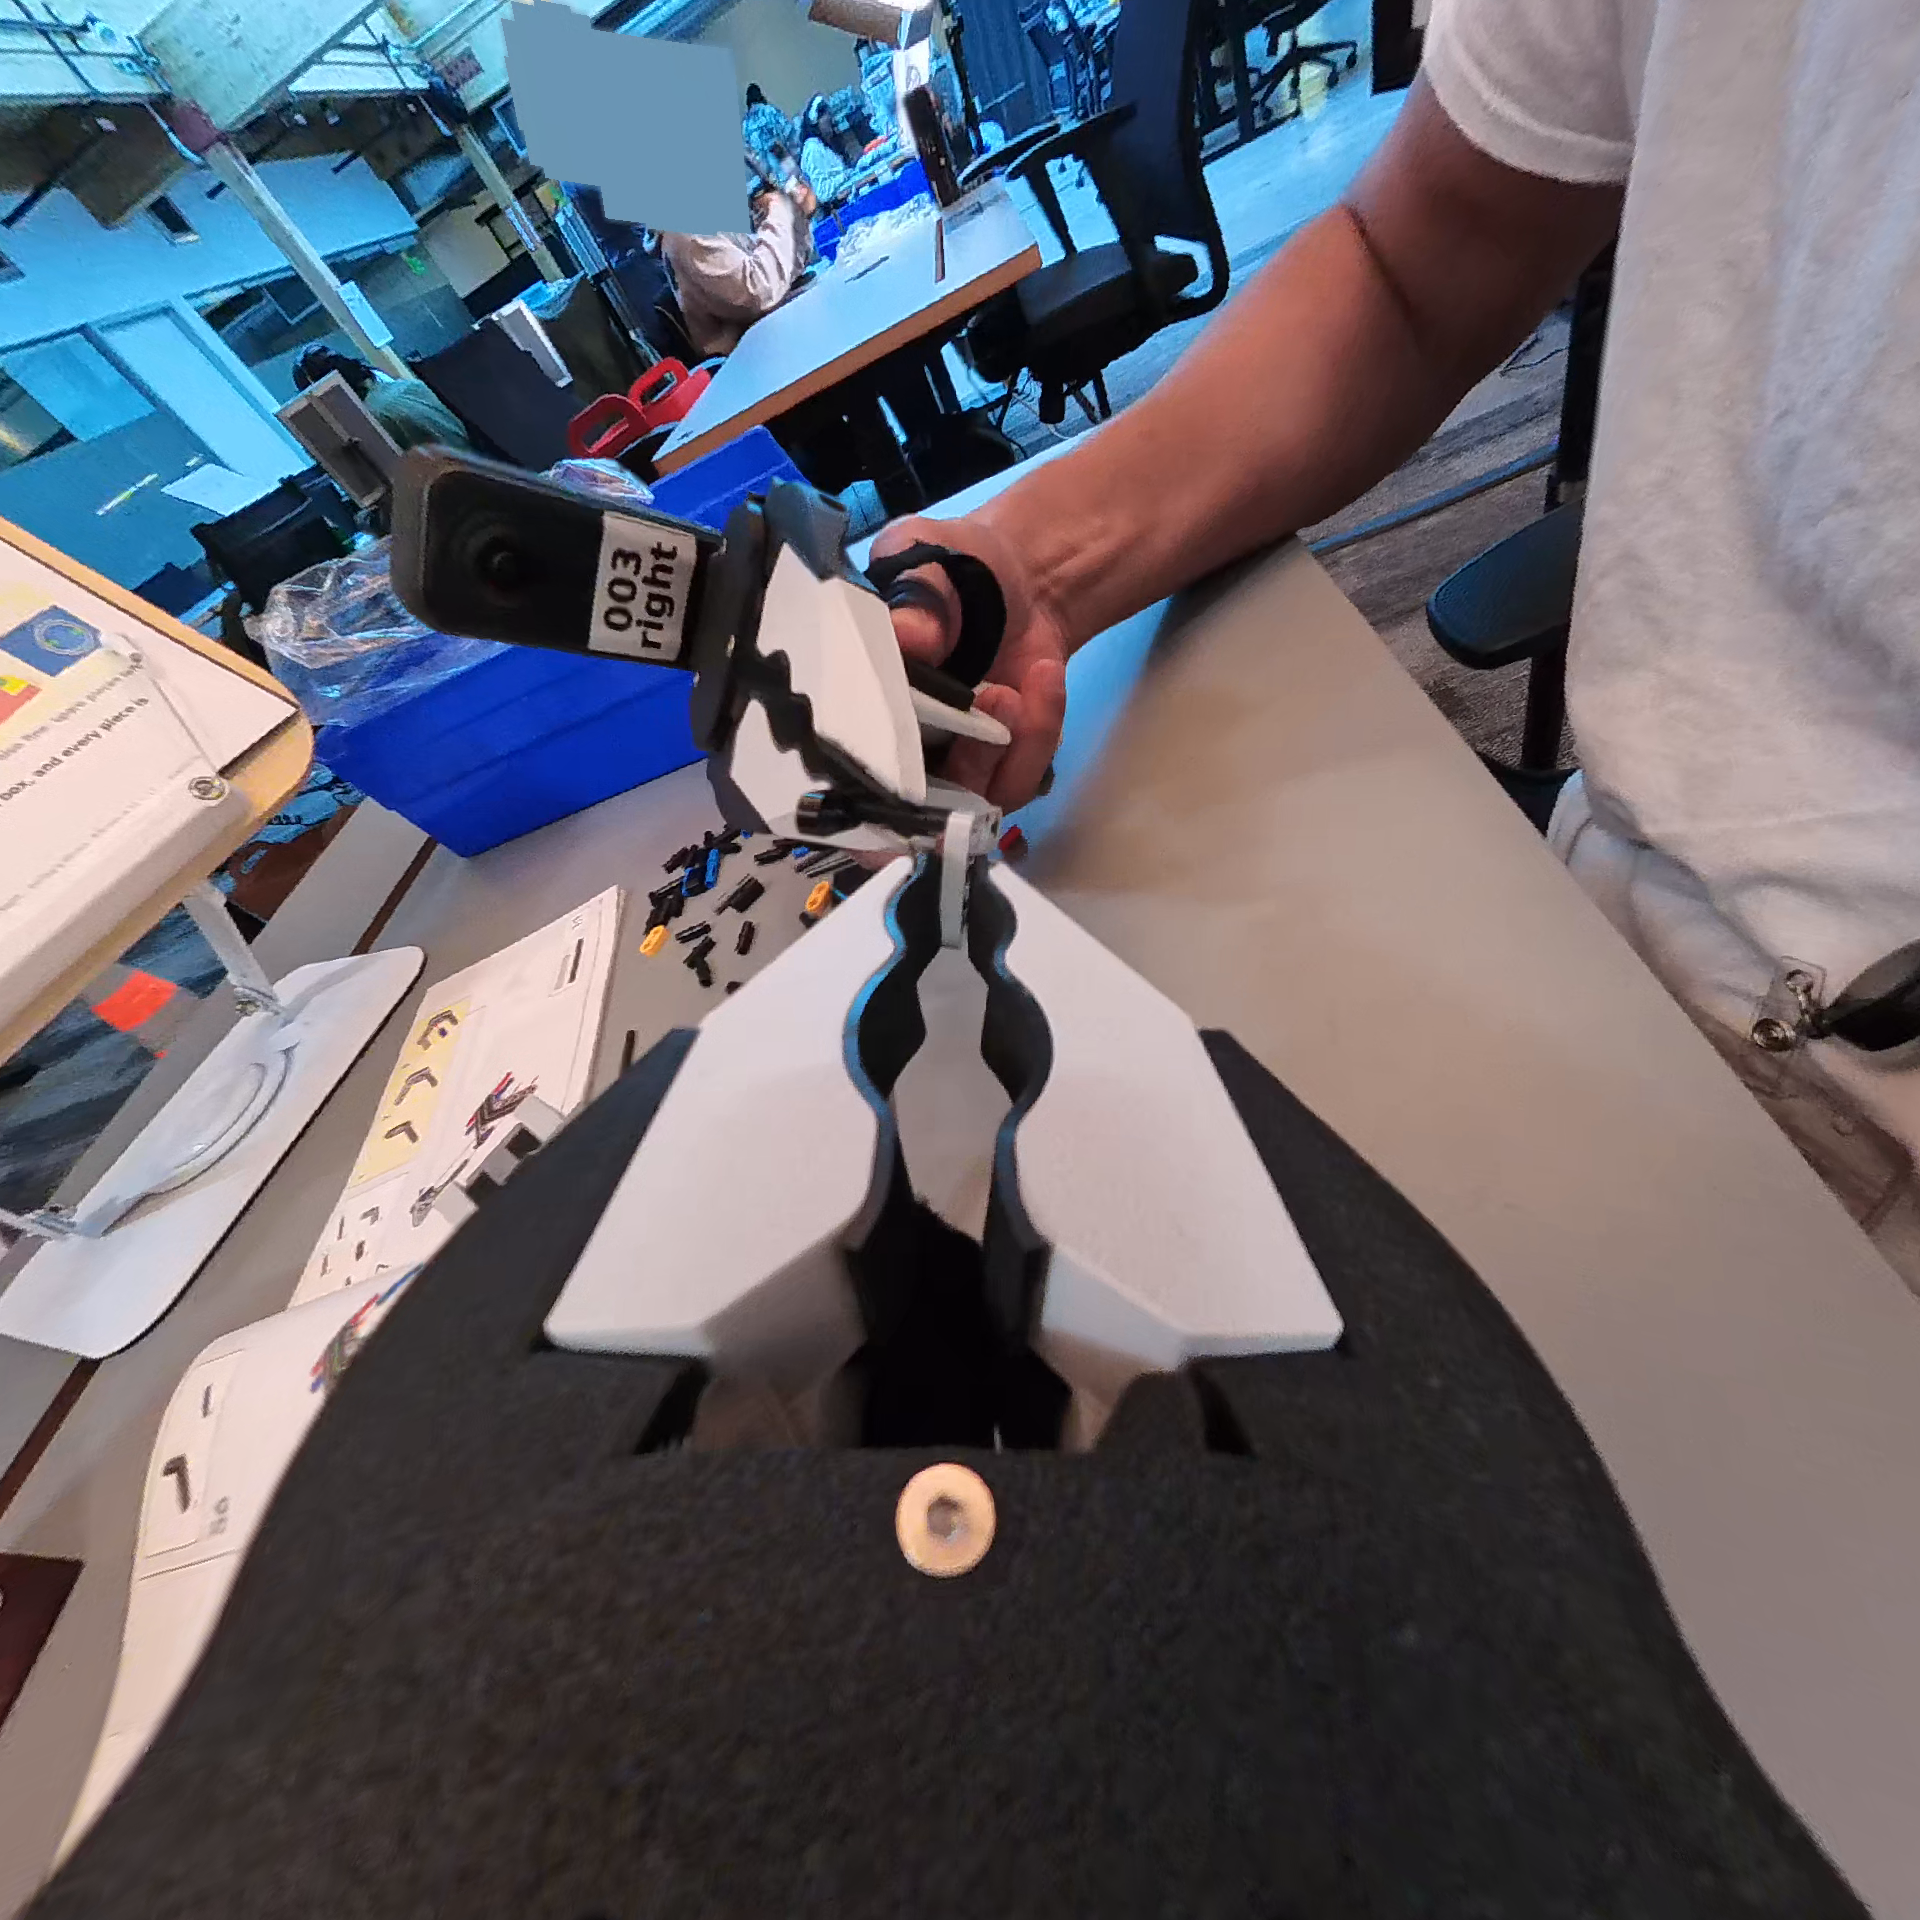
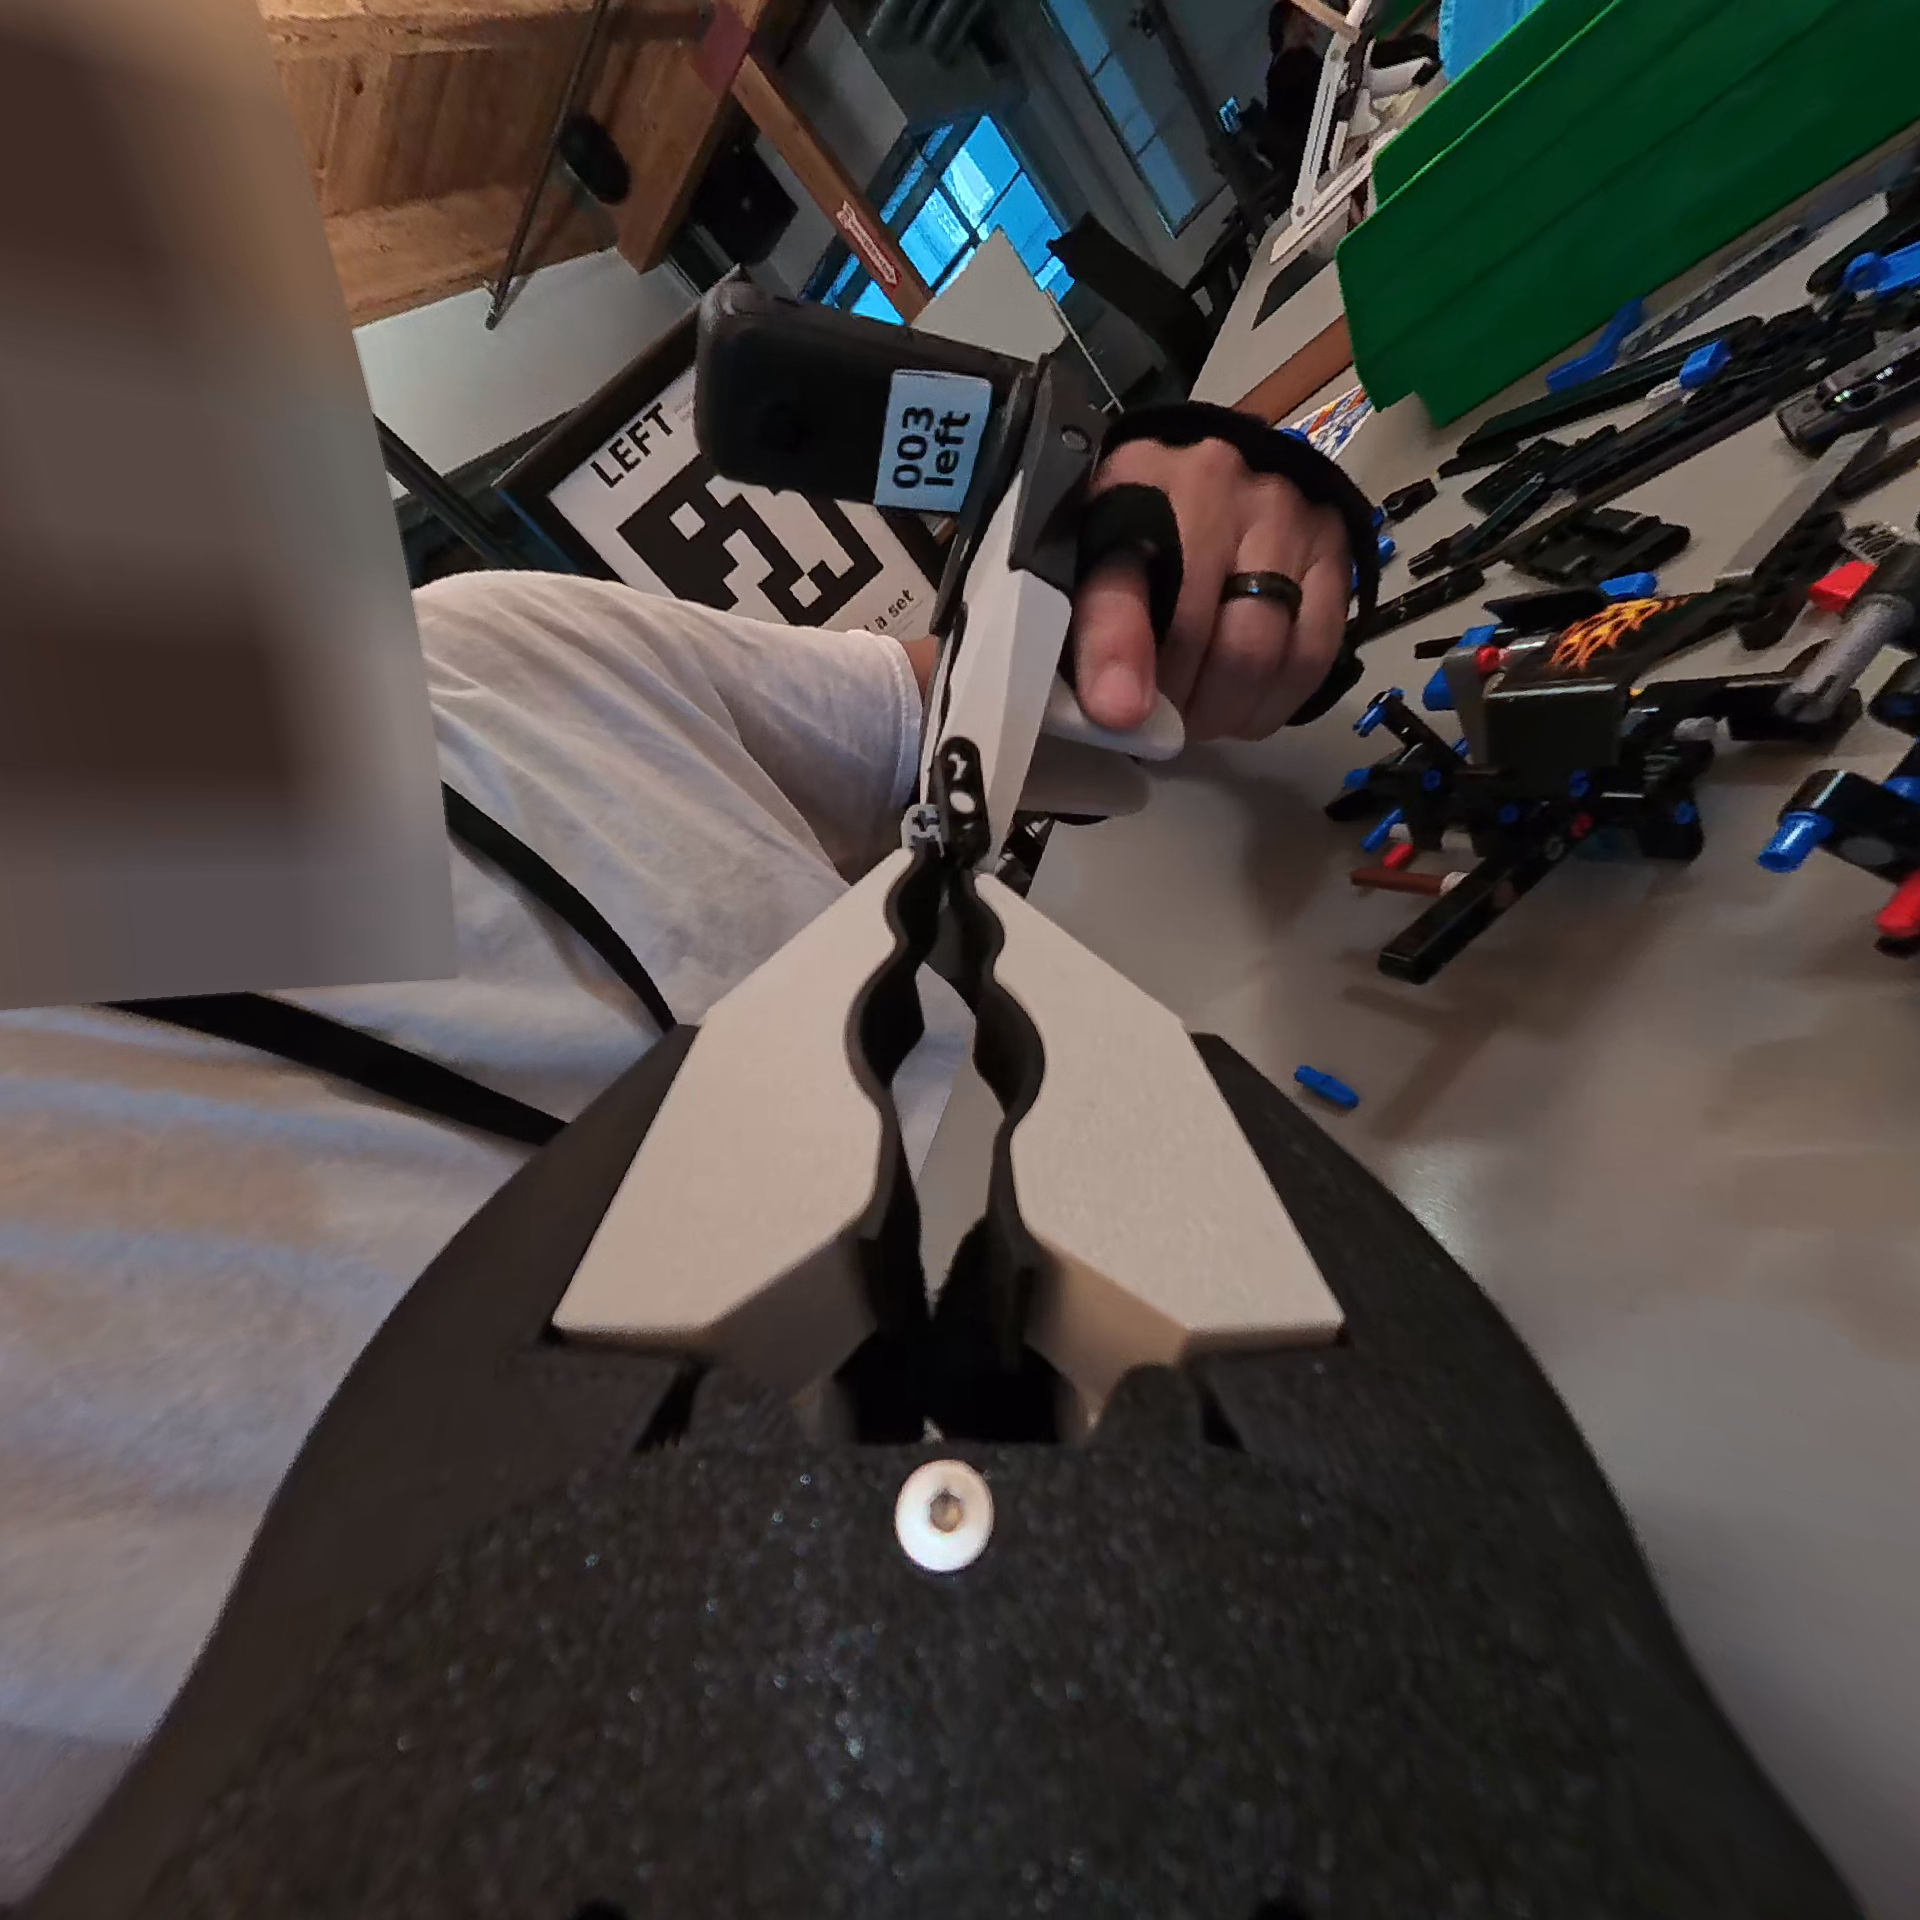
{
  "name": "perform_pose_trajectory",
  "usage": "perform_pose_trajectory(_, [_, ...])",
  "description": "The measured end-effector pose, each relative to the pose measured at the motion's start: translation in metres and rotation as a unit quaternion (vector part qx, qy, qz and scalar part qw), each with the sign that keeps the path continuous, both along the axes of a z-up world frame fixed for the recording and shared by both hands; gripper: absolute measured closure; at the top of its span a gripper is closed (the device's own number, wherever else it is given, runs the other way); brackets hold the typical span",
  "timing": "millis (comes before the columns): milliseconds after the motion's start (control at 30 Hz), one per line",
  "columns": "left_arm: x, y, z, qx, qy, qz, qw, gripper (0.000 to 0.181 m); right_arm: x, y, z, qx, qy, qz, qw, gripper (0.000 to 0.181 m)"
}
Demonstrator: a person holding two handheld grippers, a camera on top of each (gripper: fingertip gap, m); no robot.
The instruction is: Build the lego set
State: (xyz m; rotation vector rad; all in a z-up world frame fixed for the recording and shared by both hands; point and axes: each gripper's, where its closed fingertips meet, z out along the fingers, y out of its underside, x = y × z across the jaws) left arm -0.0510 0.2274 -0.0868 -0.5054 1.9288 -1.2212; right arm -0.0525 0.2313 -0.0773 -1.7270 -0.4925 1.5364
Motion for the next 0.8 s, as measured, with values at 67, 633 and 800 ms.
perform_pose_trajectory(67, [0.000,-0.001,-0.001,-0.003,0.005,-0.002,1.000,0.178,0.000,0.001,0.000,-0.001,0.004,-0.001,1.000,0.180])
perform_pose_trajectory(633, [0.012,0.031,0.011,-0.090,0.036,0.054,0.994,0.180,0.022,0.023,-0.038,0.074,-0.233,-0.100,0.964,0.171])
perform_pose_trajectory(800, [0.019,0.027,-0.005,-0.100,0.085,0.060,0.989,0.179,0.032,0.025,-0.018,0.190,-0.333,-0.152,0.911,0.139])
